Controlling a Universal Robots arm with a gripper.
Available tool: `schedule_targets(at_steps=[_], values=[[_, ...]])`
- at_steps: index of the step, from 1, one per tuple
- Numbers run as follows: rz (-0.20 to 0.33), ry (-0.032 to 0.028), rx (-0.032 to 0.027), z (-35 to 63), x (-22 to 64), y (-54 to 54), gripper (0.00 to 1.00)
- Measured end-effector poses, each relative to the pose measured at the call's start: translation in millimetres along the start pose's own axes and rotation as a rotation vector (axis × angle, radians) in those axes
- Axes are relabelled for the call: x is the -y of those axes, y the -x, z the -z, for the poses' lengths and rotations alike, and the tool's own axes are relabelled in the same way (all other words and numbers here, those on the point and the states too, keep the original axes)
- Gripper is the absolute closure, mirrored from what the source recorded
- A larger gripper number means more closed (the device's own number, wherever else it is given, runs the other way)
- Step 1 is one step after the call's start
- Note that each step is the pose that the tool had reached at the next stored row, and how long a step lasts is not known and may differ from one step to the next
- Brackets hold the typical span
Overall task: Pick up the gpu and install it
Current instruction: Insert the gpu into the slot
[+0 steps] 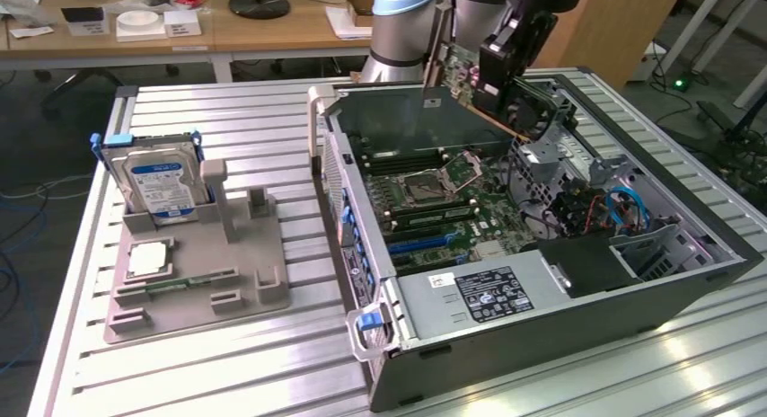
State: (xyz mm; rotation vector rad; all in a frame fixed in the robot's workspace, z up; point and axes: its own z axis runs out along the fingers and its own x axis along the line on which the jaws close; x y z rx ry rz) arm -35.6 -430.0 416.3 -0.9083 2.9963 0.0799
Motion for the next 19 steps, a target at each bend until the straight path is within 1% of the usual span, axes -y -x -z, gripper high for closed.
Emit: schedule_targets(at_steps=[9, 19], values=[[0.058, 0.0015, -0.0026, 0.0, 0.8, -0.5, 0.72], [0.139, 0.0033, -0.0064, 0.0, 1.1, -0.7, 0.72]])
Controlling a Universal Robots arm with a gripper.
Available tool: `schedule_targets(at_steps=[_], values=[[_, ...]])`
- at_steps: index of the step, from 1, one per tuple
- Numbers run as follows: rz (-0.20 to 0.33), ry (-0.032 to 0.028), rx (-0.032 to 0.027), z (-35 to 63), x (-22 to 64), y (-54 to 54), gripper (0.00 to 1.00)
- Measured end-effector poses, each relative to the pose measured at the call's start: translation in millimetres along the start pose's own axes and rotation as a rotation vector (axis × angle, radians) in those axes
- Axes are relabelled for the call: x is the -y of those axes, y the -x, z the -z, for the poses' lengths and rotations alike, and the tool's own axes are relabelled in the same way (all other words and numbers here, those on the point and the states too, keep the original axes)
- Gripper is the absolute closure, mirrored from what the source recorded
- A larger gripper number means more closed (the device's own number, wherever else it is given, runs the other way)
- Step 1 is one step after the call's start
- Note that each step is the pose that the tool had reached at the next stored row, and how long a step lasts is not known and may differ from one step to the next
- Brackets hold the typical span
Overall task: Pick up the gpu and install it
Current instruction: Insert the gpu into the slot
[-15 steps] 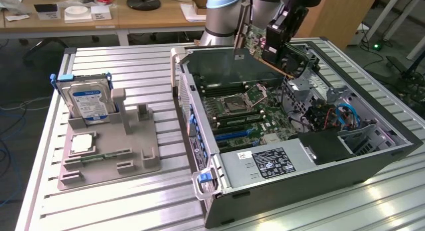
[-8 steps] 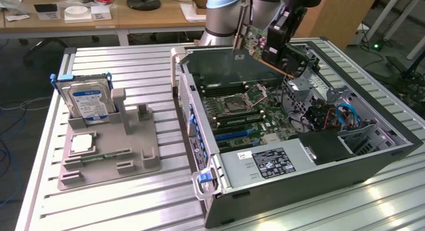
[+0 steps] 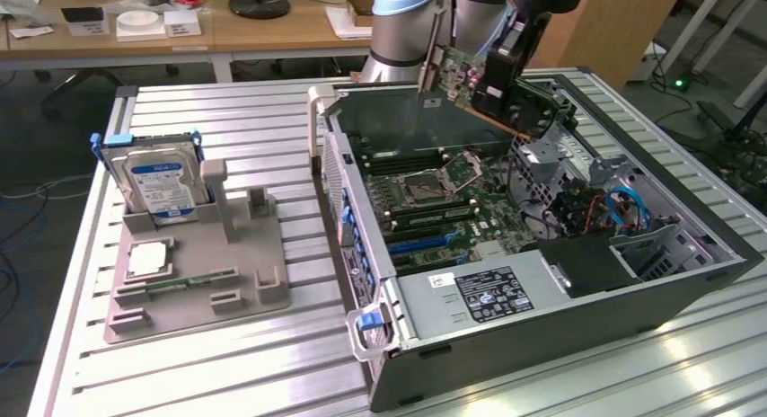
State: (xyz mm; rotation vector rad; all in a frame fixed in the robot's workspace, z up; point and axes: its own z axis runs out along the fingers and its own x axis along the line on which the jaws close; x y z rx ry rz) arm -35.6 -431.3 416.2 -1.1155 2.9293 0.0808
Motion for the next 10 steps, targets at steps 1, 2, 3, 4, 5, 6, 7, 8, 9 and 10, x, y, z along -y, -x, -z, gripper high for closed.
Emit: schedule_targets(at_steps=[1, 2, 3, 4, 5, 6, 7, 8, 9, 10], values=[[0.008, 0.0002, -0.0003, 0.0, 0.0, 0.0, 0.72], [0.016, 0.0004, -0.0007, 0.0, 0.1, -0.1, 0.72], [0.025, 0.0006, -0.0011, 0.0, 0.1, -0.1, 0.72], [0.034, 0.0008, -0.0015, -0.1, 0.1, -0.1, 0.72], [0.042, 0.001, -0.0019, -0.1, 0.2, -0.2, 0.72], [0.05, 0.0012, -0.0022, -0.1, 0.2, -0.2, 0.72], [0.058, 0.0014, -0.0026, -0.1, 0.3, -0.2, 0.72], [0.067, 0.0016, -0.0029, -0.1, 0.3, -0.3, 0.72], [0.074, 0.0018, -0.0033, -0.1, 0.4, -0.3, 0.72], [0.083, 0.0021, -0.0037, -0.1, 0.4, -0.4, 0.72]])
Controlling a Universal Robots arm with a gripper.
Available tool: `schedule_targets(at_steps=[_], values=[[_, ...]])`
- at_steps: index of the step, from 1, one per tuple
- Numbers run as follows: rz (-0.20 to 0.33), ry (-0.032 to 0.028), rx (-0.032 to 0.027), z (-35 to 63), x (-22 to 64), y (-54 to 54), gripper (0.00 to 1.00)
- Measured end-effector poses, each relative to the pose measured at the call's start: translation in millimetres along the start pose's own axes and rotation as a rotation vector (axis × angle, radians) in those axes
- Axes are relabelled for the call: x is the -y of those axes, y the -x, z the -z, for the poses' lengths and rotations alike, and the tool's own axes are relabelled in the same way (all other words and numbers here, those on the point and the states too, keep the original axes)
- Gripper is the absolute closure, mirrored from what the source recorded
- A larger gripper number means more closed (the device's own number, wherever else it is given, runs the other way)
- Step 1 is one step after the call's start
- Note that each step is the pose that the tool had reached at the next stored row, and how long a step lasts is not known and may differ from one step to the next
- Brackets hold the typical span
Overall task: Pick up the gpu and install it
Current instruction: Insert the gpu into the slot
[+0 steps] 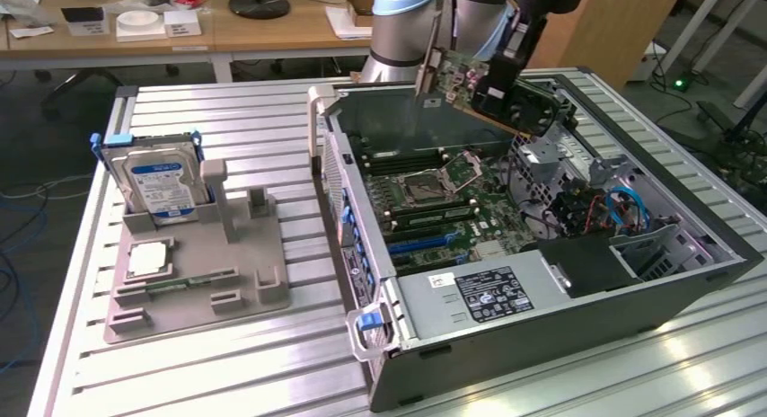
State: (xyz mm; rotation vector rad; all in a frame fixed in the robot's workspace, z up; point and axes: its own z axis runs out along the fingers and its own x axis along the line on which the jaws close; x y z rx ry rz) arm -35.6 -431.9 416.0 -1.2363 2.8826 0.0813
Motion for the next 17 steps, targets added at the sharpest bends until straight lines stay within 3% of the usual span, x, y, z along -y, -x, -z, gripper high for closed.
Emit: schedule_targets(at_steps=[6, 11, 12, 15, 17], values=[[0.045, 0.001, -0.0021, 0.0, 0.1, -0.2, 0.72], [0.047, 0.0011, -0.0022, -0.1, 0.1, -0.1, 0.72], [0.048, 0.0028, -0.0005, -0.2, 0.2, -0.2, 0.72], [0.049, 0.0184, 0.0168, -0.6, 0.2, -0.1, 0.72], [0.053, 0.0224, 0.0209, -1.1, 0.2, -0.1, 0.72]])
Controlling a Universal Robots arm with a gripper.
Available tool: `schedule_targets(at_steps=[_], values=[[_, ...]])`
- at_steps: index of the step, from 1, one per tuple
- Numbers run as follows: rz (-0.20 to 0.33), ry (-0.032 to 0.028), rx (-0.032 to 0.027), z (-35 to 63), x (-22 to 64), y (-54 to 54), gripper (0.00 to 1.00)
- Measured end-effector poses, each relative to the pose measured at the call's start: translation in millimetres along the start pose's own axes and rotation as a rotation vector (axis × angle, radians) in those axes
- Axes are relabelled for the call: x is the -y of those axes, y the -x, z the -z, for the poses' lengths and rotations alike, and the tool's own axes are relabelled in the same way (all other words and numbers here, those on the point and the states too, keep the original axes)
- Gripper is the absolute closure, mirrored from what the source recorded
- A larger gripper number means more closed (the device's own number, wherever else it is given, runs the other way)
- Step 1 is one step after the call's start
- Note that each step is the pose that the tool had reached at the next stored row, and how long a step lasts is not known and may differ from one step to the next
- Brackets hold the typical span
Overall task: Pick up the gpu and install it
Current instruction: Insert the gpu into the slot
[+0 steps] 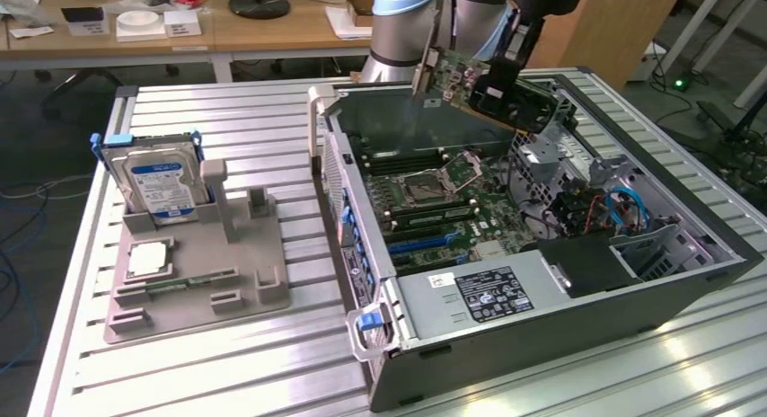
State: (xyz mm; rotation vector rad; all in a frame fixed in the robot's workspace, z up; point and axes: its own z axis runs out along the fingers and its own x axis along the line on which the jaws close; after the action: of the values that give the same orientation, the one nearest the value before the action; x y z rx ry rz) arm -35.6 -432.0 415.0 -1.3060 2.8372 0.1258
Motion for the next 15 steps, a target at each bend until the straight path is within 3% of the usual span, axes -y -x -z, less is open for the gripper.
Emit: schedule_targets(at_steps=[4, 7, 9, 13, 15], values=[[0.048, 0.0033, -0.002, -0.3, 0.5, 0.3, 0.72], [0.084, 0.0027, -0.0024, -0.6, 0.6, 0.3, 0.72], [0.1, -0.0056, 0.0036, -1.0, 0.8, 0.2, 0.72], [0.124, -0.0327, 0.0242, -1.7, 0.8, 0.0, 0.72], [0.142, -0.0425, 0.0317, -2.1, 0.8, 0.0, 0.72]])
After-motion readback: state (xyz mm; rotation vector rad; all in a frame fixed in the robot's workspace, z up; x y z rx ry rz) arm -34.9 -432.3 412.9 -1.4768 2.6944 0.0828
